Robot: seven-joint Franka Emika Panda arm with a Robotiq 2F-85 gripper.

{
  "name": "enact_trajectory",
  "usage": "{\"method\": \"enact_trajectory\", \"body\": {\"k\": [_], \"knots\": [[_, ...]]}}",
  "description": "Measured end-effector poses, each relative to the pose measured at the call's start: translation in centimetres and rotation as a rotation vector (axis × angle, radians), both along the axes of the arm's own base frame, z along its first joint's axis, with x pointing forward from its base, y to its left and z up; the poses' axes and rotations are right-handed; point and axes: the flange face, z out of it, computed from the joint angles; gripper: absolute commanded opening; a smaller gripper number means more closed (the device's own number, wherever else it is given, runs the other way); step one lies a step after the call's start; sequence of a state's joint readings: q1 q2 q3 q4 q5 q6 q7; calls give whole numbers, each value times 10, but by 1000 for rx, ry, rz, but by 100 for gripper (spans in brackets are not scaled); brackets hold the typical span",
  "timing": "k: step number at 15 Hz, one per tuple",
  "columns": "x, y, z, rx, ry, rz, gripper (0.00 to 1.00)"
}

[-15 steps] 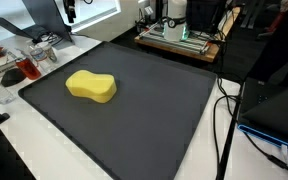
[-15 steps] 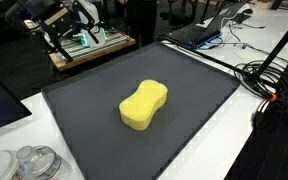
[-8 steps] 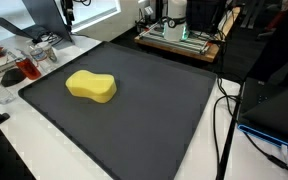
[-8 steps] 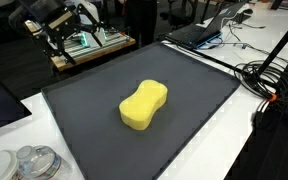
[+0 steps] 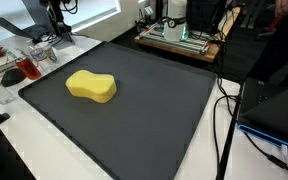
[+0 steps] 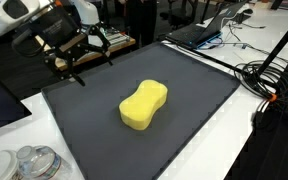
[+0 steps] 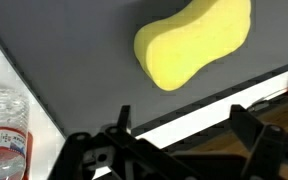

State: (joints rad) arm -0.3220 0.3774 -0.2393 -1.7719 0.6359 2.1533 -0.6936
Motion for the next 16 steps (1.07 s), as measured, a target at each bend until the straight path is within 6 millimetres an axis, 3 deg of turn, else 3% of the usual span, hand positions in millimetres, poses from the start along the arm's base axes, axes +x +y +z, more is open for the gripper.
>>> {"method": "enact_trajectory", "body": {"k": [5,8,13,16], "knots": [[32,-28,-15,-35,38,120,100],[53,-33,-23,-42,53,195,100],[92,-7,-25,-70,89,395,100],[113,10,-23,-179,120,503,100]]}}
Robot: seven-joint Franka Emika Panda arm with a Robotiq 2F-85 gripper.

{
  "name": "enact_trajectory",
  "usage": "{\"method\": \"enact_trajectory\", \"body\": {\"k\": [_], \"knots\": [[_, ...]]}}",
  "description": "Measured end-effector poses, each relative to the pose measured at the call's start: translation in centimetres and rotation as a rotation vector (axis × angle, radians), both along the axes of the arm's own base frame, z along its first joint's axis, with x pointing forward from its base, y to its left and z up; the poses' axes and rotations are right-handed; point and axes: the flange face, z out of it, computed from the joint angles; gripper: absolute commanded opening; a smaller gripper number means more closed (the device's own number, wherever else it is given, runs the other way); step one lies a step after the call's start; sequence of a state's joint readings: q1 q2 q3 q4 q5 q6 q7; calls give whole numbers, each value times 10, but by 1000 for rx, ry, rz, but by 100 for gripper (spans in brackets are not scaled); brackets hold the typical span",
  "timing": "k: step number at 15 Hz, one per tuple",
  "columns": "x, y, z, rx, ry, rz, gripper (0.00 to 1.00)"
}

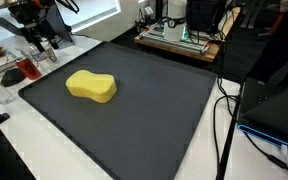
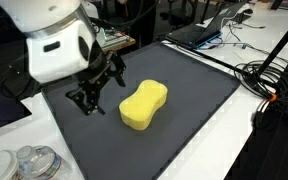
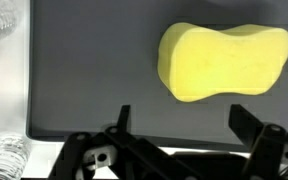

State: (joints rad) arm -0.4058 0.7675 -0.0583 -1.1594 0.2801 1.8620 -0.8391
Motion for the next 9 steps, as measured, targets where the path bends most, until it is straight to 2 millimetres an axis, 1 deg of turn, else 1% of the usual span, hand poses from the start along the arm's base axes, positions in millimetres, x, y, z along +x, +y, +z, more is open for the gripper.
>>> {"method": "enact_trajectory", "body": {"k": [3,5,7,9], "knots": [[17,25,-5,-100,31,118,100],[26,44,-10,-145,49,190,100],[33,66,-12,-156,53,224,100],[40,86,-11,-157,51,218,100]]}}
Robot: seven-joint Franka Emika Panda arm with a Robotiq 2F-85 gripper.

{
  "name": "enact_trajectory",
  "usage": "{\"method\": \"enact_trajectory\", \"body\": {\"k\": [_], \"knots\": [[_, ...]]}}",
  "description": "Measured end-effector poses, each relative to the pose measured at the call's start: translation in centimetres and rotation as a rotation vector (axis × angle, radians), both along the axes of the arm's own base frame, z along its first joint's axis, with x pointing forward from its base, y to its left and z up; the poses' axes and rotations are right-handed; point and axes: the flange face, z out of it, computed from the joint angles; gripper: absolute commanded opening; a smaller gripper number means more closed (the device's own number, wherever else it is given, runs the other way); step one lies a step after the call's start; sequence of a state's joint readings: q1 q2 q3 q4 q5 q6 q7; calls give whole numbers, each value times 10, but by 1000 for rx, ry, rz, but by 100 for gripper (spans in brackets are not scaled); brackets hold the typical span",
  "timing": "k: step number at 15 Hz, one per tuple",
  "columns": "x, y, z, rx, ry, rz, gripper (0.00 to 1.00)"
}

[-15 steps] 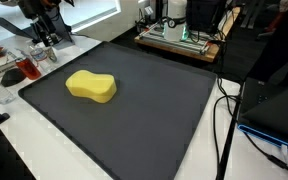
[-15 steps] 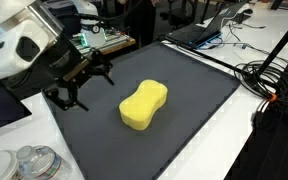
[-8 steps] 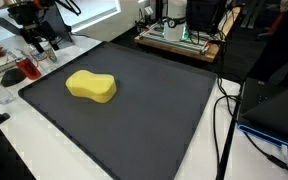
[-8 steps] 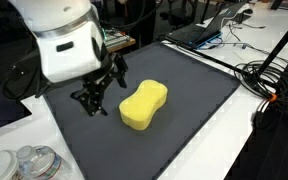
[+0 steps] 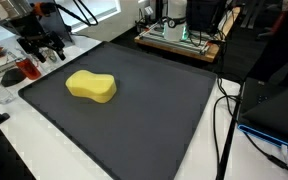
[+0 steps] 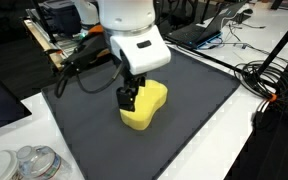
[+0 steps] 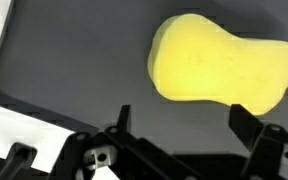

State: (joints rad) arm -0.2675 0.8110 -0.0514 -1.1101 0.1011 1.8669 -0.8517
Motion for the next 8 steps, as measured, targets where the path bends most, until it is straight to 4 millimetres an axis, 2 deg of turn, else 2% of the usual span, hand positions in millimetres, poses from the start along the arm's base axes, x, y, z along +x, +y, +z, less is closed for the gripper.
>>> {"method": "enact_trajectory", "body": {"k": [4,8], "knots": [[14,36,3,-12,-29,-112,100],[26,61,4,-31,-80,-279,100]]}}
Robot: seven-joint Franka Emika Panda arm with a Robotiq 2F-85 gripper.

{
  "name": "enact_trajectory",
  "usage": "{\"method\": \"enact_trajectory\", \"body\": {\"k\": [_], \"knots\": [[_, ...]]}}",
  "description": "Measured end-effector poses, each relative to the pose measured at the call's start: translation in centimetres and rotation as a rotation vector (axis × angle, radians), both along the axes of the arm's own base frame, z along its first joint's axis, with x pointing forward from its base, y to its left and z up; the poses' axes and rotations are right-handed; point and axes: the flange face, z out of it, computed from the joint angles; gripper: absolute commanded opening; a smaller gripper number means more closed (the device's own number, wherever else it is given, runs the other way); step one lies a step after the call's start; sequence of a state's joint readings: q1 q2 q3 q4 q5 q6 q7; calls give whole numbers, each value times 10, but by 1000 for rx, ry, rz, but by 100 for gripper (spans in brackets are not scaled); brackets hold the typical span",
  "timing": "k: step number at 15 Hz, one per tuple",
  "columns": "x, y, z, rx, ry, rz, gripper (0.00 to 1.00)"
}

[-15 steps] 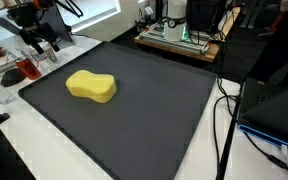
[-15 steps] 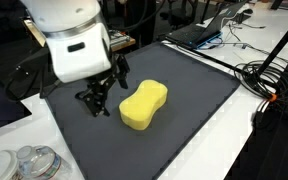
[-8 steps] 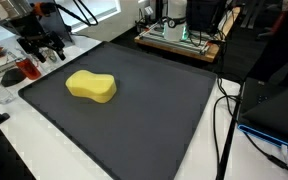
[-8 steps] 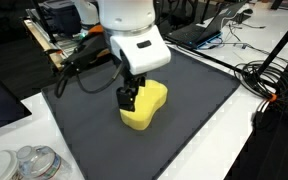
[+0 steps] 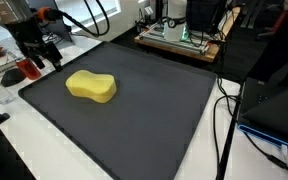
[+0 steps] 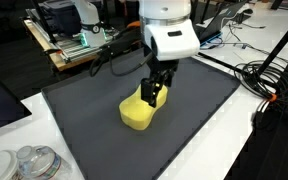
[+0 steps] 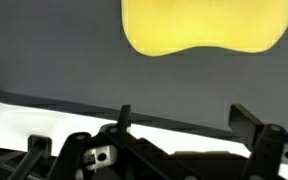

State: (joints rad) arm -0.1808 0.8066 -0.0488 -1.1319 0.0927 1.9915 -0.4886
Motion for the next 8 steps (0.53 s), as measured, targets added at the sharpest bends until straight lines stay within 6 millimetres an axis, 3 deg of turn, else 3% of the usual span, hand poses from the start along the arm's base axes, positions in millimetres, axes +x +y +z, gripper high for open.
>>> {"method": "enact_trajectory", "body": {"k": [8], "knots": [[-6,47,-10,-74,64,-150,100]]}}
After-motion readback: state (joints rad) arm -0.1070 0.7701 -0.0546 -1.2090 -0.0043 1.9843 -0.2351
